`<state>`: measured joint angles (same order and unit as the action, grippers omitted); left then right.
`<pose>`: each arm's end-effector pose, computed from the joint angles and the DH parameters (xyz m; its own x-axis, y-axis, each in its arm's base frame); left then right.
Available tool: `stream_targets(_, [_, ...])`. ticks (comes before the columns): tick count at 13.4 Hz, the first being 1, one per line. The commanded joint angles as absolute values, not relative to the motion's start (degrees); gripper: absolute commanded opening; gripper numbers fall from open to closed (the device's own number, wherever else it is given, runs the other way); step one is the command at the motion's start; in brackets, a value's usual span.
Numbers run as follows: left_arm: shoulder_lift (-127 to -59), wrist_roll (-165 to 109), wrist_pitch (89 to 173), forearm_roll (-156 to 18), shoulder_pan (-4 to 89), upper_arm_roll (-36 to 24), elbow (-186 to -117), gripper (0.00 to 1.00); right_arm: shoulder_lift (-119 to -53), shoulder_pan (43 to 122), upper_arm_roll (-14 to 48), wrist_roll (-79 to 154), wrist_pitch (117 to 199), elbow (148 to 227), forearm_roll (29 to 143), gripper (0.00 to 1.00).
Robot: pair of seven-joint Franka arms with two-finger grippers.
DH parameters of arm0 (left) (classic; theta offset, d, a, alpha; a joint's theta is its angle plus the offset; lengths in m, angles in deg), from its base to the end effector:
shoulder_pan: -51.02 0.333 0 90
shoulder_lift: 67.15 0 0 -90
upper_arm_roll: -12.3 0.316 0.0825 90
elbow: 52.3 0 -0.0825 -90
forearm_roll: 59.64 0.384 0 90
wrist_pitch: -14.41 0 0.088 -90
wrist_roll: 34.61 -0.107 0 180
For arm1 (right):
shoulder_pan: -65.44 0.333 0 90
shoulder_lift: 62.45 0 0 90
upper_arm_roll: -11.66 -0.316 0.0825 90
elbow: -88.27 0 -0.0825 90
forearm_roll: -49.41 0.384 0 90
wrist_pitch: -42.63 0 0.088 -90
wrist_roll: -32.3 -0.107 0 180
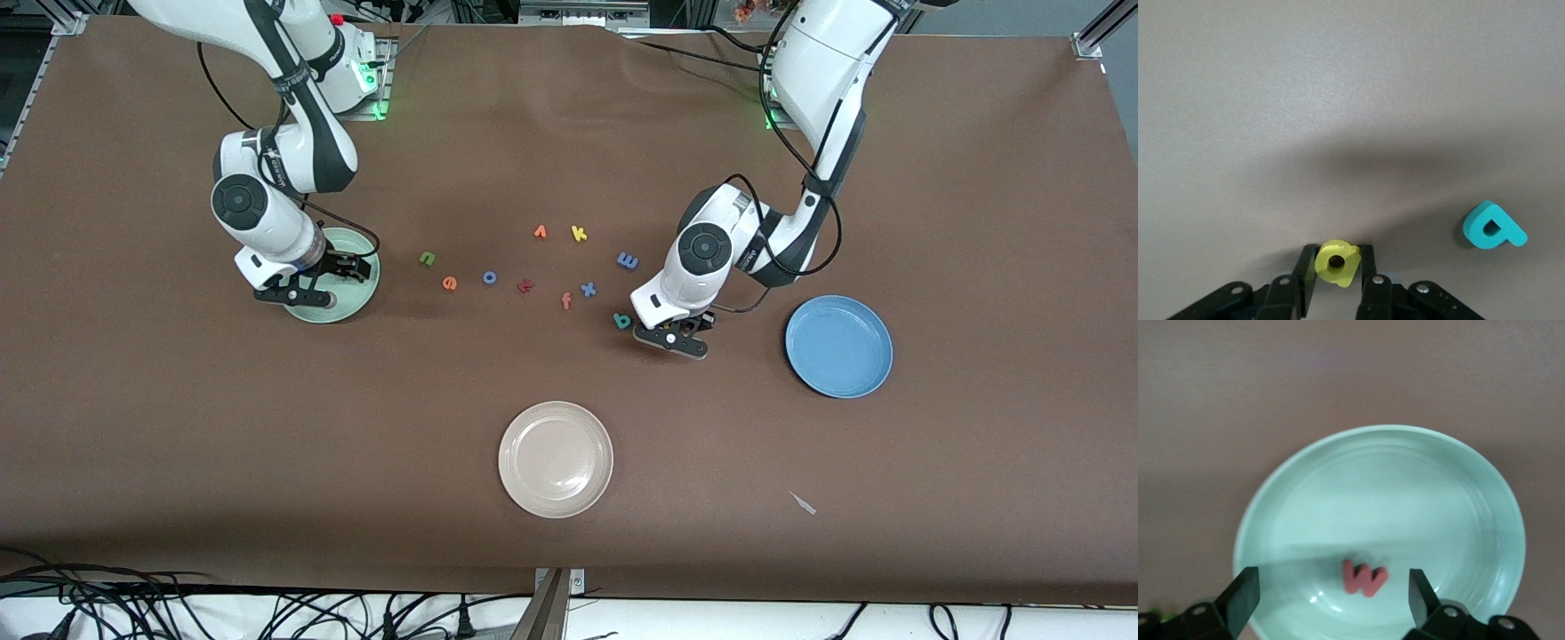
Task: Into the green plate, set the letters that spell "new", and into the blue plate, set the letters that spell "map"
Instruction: 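Place the W on the green plate while the left gripper places its letter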
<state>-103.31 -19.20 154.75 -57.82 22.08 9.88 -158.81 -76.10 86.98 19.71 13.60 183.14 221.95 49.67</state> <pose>0.5430 -0.3295 0.1740 0.9559 -0.2910 -0.0399 -0.2914 -0.9566 -0.0052 0.4928 0.1166 0.2264 0.9904 -0.0953 -0.1004 -0.0890 -0.9938 0.0663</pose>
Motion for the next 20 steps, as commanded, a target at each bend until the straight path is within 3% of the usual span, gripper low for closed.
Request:
stream_targets(1, [-100.0,-18.8,150.8,-56.1,24.8,10.3,-159.2,0.11,-76.7,87.7,15.0,2.6,175.2,215.7,49.9,1.0])
stream_targets(5, [-98.9,-31.9,131.6,-57.1,31.7,10.1,-150.7,0.11,-80.5,88.3,10.3,-15.4,181.0,214.1,50.0,1.0])
stream_targets(12, [-99.8,-57.9,127.0,-54.7,44.0,10.5,-150.7,0.14,-85.2,92.9,8.8,-30.8,190.6,215.0,50.1,0.99])
stream_targets(13, [-100.2,-59.5,127.1,-52.4,45.1,10.5,-150.7,0.21,-85.7,93.6,8.8,-32.0,191.7,215.0,50.1,0.99])
stream_targets(14, [-101.0,-60.9,127.2,-51.3,46.2,10.5,-150.6,0.42,-86.3,93.6,8.8,-32.5,192.7,215.0,50.1,0.94])
stream_targets(15, [-101.1,-61.2,127.2,-51.5,46.5,10.5,-150.5,0.99,-87.0,93.6,8.8,-33.1,194.1,215.0,50.1,0.85])
stream_targets(17, [-100.5,-59.3,126.9,-52.8,46.1,10.2,-150.1,1.0,-87.9,95.2,8.9,-37.5,196.5,214.8,50.0,0.68])
stream_targets(20, [-99.6,-42.4,126.8,-60.4,44.3,8.1,-149.4,1.0,-88.1,95.6,8.9,-37.7,196.4,214.9,49.9,0.65])
